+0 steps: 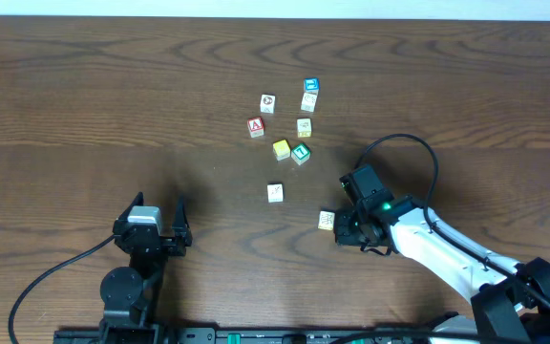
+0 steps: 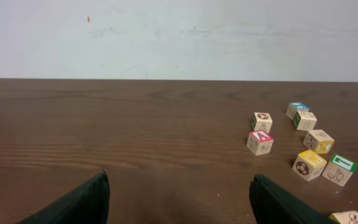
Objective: Lift 5 blocks
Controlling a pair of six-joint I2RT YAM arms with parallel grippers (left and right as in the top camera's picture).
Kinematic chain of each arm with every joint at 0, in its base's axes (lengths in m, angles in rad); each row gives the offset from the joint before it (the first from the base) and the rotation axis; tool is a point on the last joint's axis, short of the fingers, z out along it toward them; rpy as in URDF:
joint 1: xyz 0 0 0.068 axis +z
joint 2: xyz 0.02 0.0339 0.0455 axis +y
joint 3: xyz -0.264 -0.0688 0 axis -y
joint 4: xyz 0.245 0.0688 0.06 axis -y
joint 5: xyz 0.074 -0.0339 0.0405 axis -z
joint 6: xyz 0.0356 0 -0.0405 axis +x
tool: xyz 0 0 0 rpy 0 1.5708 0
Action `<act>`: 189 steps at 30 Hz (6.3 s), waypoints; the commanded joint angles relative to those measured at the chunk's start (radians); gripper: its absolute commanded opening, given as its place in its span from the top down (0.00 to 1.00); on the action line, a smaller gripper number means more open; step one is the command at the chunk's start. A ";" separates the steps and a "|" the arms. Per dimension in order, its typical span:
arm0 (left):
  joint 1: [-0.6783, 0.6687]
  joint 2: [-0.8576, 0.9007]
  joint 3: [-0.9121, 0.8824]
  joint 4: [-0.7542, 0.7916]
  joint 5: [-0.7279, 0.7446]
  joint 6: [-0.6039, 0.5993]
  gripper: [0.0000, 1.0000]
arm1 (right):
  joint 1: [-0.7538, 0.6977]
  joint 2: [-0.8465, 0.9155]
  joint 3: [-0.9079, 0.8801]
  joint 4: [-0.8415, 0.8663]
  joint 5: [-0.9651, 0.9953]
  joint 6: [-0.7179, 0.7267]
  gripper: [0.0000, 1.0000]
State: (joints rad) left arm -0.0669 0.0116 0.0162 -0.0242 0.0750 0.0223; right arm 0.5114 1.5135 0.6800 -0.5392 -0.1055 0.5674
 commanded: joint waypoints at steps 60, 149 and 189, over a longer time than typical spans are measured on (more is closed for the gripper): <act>0.005 0.000 -0.012 -0.040 0.018 -0.005 0.27 | -0.035 0.041 0.103 -0.077 0.042 -0.068 0.40; 0.005 0.000 -0.012 -0.040 0.017 -0.005 0.28 | 0.065 0.035 0.114 -0.002 0.121 -0.016 0.63; 0.005 0.000 -0.012 -0.040 0.018 -0.005 0.27 | 0.306 0.007 0.237 -0.427 0.198 0.041 0.99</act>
State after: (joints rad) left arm -0.0669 0.0120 0.0158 -0.0242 0.0753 0.0223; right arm 0.8062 1.5291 0.9905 -1.0039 0.1074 0.5533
